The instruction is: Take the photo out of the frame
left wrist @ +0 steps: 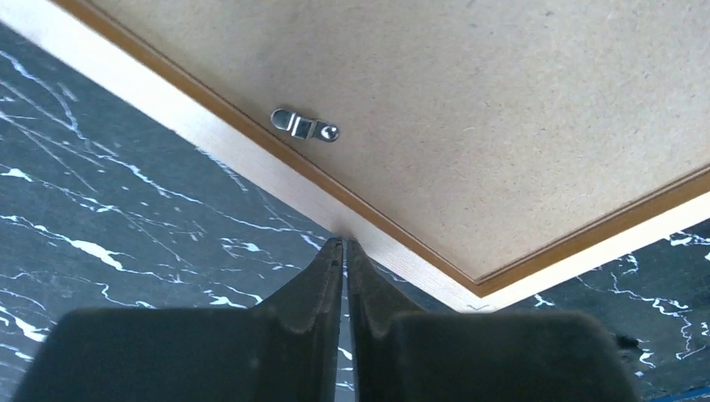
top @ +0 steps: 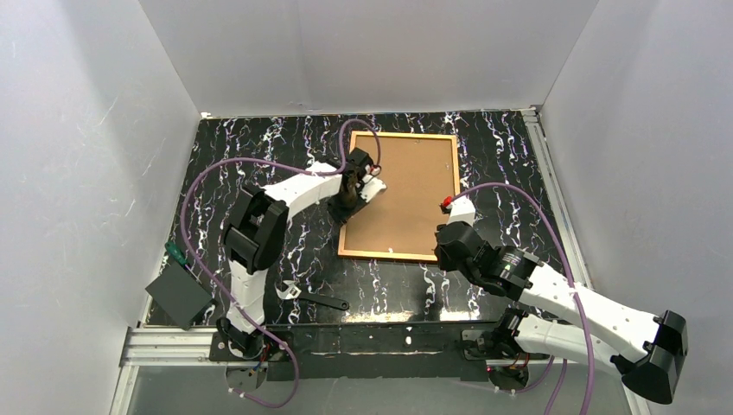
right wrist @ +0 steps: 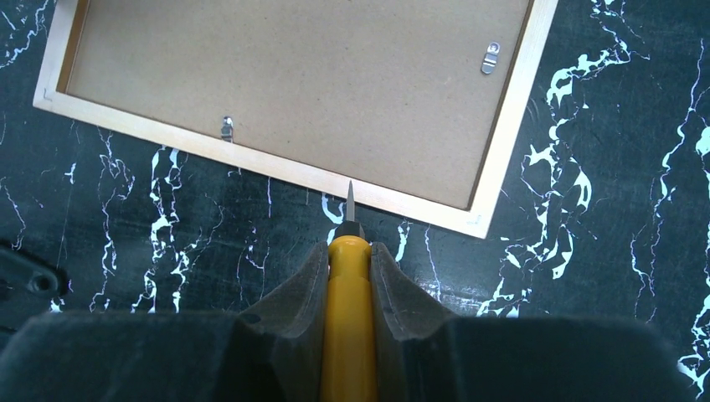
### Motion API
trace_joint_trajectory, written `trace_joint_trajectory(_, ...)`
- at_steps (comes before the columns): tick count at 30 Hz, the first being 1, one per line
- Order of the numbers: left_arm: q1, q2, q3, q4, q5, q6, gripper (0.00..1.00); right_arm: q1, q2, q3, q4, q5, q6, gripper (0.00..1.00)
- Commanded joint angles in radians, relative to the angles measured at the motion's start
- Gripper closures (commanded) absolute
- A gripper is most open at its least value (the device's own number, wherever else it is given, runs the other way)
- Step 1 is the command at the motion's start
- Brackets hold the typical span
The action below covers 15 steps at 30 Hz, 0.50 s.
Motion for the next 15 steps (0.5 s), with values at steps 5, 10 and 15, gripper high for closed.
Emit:
trace_joint_trajectory(5, 0.113, -0.107, 0.009, -0.144, 0.07, -0.446, 0.5, -0.005, 0.013, 0.007, 0.051, 0.014, -0.019, 0.99)
trace_joint_trajectory(10, 0.143, -0.244, -0.085, -0.186, 0.049, -0.833, 0.21, -0.006, 0.054, 0.034, 0.05, -0.005, -0.023, 0.99)
trace_joint_trajectory(15, 0.174, -0.364, -0.262, -0.126, 0.181, -1.326, 0.11, -0.006, 0.043, 0.021, 0.066, -0.014, -0.021, 0.99)
